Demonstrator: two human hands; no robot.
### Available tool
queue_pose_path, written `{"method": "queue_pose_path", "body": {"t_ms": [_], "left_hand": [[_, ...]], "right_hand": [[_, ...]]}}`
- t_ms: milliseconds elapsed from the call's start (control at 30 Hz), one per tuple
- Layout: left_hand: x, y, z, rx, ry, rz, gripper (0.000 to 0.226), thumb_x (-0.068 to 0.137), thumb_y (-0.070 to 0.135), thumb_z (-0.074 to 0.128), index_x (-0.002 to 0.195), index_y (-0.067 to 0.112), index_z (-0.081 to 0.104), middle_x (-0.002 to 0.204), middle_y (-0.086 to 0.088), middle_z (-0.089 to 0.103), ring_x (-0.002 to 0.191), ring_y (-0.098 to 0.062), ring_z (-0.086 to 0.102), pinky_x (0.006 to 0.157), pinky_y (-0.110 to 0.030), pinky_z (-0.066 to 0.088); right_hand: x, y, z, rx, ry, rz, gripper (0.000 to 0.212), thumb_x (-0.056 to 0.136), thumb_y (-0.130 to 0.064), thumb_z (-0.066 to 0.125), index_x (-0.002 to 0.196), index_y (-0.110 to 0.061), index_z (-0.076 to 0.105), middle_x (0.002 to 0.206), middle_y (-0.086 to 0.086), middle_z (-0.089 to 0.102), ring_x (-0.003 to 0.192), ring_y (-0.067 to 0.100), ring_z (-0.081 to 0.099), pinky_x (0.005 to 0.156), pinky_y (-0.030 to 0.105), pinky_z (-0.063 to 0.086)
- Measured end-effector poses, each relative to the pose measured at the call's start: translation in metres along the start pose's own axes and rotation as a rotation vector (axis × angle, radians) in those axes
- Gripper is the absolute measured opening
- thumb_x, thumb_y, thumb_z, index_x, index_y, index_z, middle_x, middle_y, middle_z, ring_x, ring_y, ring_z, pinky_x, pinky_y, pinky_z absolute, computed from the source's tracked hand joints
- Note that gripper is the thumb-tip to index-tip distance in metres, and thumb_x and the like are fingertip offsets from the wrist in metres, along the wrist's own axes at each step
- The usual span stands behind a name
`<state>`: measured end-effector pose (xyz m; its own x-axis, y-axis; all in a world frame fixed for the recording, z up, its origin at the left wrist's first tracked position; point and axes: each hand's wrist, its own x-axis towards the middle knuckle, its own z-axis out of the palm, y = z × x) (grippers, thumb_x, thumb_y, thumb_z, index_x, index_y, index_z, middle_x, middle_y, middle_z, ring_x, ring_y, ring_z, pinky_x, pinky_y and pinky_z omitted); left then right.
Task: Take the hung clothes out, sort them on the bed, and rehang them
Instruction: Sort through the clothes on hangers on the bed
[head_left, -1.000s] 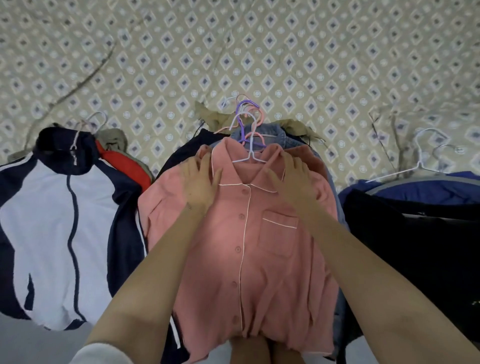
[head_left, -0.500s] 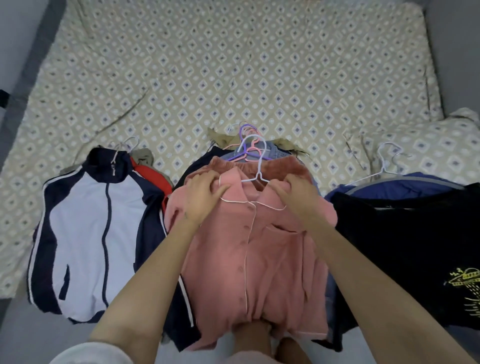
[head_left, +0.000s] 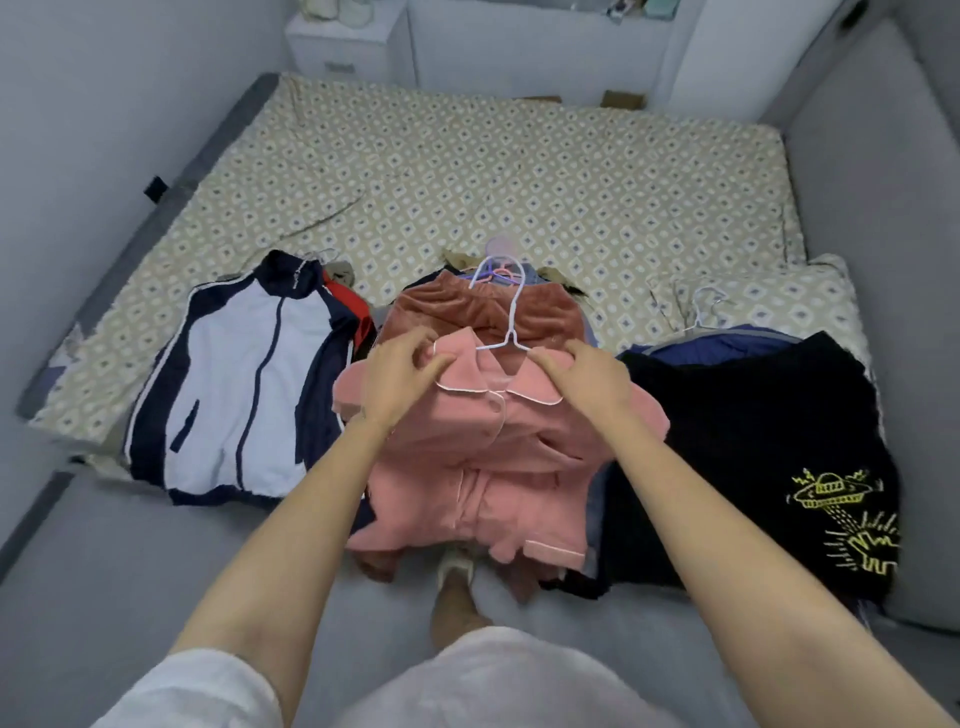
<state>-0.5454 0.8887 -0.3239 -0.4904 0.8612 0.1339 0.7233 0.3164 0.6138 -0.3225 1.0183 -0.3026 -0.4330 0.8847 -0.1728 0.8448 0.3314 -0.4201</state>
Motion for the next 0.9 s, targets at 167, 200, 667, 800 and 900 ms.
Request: {"method": "queue_pose_path", "body": {"t_ms": [167, 200, 667, 800, 900], "left_hand": [[-0.075, 0.043, -0.03, -0.017, 0.048, -0.01, 0.026, 0.086, 0.04, 0.072, 0.106, 0.023, 0.069, 0.098, 0.006, 0.071, 0.084, -0.014, 0.061, 0.074, -0.03, 0.044], [-0.086, 0.048, -0.037, -0.017, 0.057, -0.011, 0.026, 0.086, 0.039, 0.072, 0.106, 0.024, 0.069, 0.098, 0.006, 0.071, 0.084, -0.014, 0.06, 0.073, -0.028, 0.042], [-0.168, 0.063, -0.125, -0.007, 0.125, -0.009, 0.027, 0.083, 0.048, 0.07, 0.1, 0.027, 0.07, 0.088, 0.006, 0.07, 0.085, -0.017, 0.062, 0.078, -0.039, 0.05], [-0.198, 0.037, -0.163, -0.021, 0.169, -0.062, 0.025, 0.083, 0.048, 0.07, 0.098, 0.027, 0.07, 0.087, 0.008, 0.069, 0.086, -0.017, 0.063, 0.078, -0.039, 0.051], [-0.215, 0.018, -0.201, -0.016, 0.214, -0.094, 0.025, 0.084, 0.049, 0.071, 0.097, 0.028, 0.07, 0.085, 0.009, 0.068, 0.087, -0.017, 0.063, 0.077, -0.037, 0.051]], "right_hand": [[-0.078, 0.001, -0.038, -0.008, 0.042, -0.057, 0.056, 0.089, -0.07, 0.047, 0.102, -0.019, 0.066, 0.108, 0.014, 0.07, 0.107, 0.033, 0.062, 0.08, 0.035, 0.043], [-0.09, -0.001, -0.043, -0.006, 0.047, -0.063, 0.056, 0.088, -0.071, 0.047, 0.101, -0.02, 0.067, 0.107, 0.013, 0.071, 0.106, 0.032, 0.063, 0.078, 0.035, 0.042], [-0.19, -0.055, -0.069, 0.035, 0.089, -0.045, 0.076, 0.074, -0.086, 0.039, 0.101, -0.023, 0.07, 0.112, 0.006, 0.07, 0.109, 0.03, 0.062, 0.085, 0.035, 0.047], [-0.21, -0.098, -0.063, 0.003, 0.108, -0.135, 0.07, 0.074, -0.085, 0.043, 0.089, -0.022, 0.069, 0.106, 0.008, 0.071, 0.106, 0.03, 0.063, 0.085, 0.036, 0.048], [-0.223, -0.139, -0.059, -0.038, 0.167, -0.198, 0.063, 0.078, -0.08, 0.046, 0.105, -0.029, 0.072, 0.113, 0.008, 0.069, 0.11, 0.03, 0.062, 0.086, 0.036, 0.046]]}}
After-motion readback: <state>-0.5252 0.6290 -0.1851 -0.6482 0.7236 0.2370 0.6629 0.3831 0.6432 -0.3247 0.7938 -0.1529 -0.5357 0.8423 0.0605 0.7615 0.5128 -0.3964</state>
